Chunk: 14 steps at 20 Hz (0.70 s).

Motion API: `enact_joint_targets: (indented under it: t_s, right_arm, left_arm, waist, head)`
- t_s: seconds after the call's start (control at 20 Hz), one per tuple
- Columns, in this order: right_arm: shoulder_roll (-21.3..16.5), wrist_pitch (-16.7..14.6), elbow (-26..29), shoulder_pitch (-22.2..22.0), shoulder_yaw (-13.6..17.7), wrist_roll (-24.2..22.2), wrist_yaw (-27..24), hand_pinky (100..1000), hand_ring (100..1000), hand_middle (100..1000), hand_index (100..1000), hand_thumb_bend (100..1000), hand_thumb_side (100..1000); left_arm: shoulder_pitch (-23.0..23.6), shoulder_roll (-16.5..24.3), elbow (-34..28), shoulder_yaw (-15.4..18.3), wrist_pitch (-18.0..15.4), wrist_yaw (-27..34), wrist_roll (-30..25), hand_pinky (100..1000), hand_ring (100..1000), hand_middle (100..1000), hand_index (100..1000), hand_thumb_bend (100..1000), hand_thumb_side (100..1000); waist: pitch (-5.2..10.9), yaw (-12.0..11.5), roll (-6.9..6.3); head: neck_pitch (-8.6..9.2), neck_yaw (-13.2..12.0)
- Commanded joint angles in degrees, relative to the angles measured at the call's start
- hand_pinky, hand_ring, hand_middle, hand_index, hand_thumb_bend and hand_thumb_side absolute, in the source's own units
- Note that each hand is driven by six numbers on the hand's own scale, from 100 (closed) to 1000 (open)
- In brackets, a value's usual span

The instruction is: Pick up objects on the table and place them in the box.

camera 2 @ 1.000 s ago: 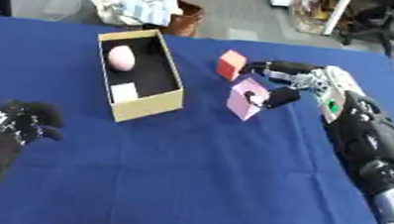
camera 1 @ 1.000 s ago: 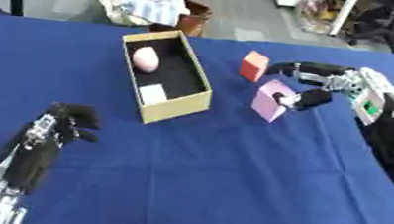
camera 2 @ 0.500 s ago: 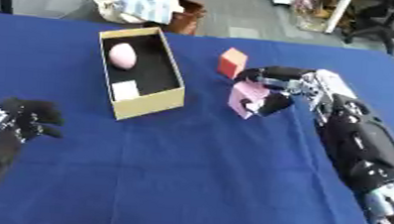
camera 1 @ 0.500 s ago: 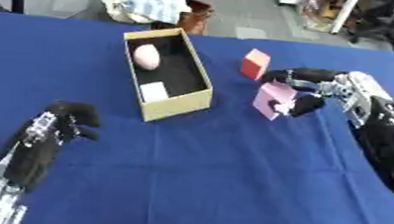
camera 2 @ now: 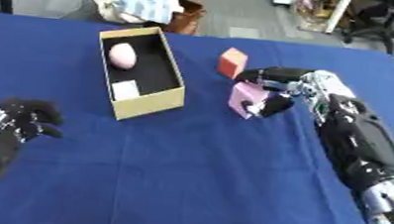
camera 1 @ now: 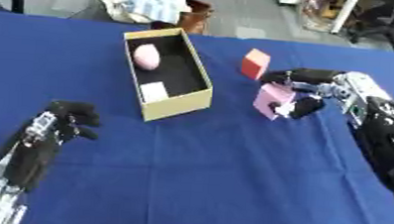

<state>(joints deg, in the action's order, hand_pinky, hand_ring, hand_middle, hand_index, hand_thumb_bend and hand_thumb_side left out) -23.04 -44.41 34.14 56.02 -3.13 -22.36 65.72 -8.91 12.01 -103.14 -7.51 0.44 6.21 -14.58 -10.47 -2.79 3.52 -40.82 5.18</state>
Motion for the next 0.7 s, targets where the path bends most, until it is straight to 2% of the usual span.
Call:
enact_joint_targets:
  t_s: [0.05, 0.1, 0.25, 0.3, 0.4, 0.55, 0.7]
  right_arm:
    - [-0.79, -7.55, -0.76, 0.92, 0.49, -5.34, 2.11, 871, 954, 1000, 1000, 100, 550]
    - [-0.70, -7.55, -0.88, 0.93, 0.50, -4.72, 2.40, 859, 942, 1000, 1000, 100, 513]
    - [-0.34, -7.55, -1.04, 0.98, 0.46, -2.88, 2.58, 750, 835, 921, 1000, 100, 281]
    - [-0.21, -7.55, -0.98, 1.01, 0.48, -2.25, 2.46, 717, 809, 907, 1000, 100, 243]
    - [0.08, -7.55, -0.79, 1.09, 0.55, -0.90, 1.95, 564, 678, 827, 1000, 100, 100]
    - [0.49, -7.55, -0.20, 1.18, 0.76, 1.38, 0.30, 383, 504, 691, 1000, 100, 100]
    - [0.73, -7.55, 0.96, 1.34, 1.06, 3.58, -2.08, 297, 438, 600, 1000, 100, 100]
  left_arm:
    - [-0.46, 0.38, -0.86, 0.17, -0.18, 0.16, -0.08, 640, 700, 645, 755, 100, 944]
    - [-0.46, 0.38, -0.87, 0.17, -0.18, 0.16, -0.08, 640, 700, 645, 755, 100, 945]
    - [-0.46, 0.37, -0.87, 0.15, -0.19, 0.17, -0.11, 640, 700, 645, 756, 100, 945]
    - [-0.46, 0.36, -0.88, 0.16, -0.19, 0.18, -0.11, 640, 700, 645, 756, 100, 946]
    - [-0.47, 0.34, -0.88, 0.16, -0.20, 0.20, -0.13, 640, 700, 645, 756, 100, 945]
    - [-0.48, 0.32, -0.89, 0.16, -0.21, 0.26, -0.16, 640, 700, 645, 756, 100, 945]
    - [-0.48, 0.31, -0.89, 0.16, -0.22, 0.29, -0.18, 640, 699, 645, 756, 100, 946]
  waist:
    - [0.56, -0.02, 0.22]
    - [0.55, -0.02, 0.22]
    - [0.53, -0.05, 0.19]
    - [0.52, -0.05, 0.18]
    - [0.51, -0.06, 0.15]
    - [0.50, -0.07, 0.11]
    - [0.49, -0.09, 0.08]
  head:
    - [-0.23, 0.21]
    - [-0.24, 0.23]
    - [-0.29, 0.33]
    - [-0.31, 0.37]
    - [-0.35, 0.44]
    - [-0.37, 0.51]
    - [-0.45, 0.60]
